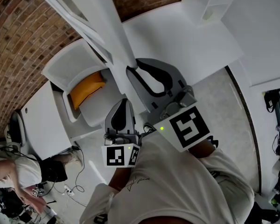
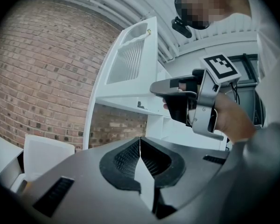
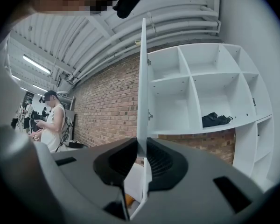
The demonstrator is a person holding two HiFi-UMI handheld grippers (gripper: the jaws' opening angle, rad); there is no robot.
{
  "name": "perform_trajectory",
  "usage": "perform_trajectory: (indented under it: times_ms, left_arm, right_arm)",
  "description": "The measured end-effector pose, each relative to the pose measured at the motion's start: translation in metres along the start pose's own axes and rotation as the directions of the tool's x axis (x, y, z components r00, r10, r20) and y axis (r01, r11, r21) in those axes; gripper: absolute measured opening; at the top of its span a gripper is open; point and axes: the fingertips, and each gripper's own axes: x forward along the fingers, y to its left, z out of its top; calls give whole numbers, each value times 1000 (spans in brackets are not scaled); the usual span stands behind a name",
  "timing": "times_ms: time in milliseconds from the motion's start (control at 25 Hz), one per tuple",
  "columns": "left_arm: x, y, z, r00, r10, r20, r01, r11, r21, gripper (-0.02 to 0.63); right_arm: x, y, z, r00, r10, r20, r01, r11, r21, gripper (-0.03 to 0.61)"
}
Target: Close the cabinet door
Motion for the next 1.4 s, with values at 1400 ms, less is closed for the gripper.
perform_trajectory:
  times_ms: [1400]
  left_arm:
    - [31,-12,-6,996,-81,-30,81,997,-21,17]
  right_arm:
    - [1,-42,1,999,38,-4,-38,999,-8,69]
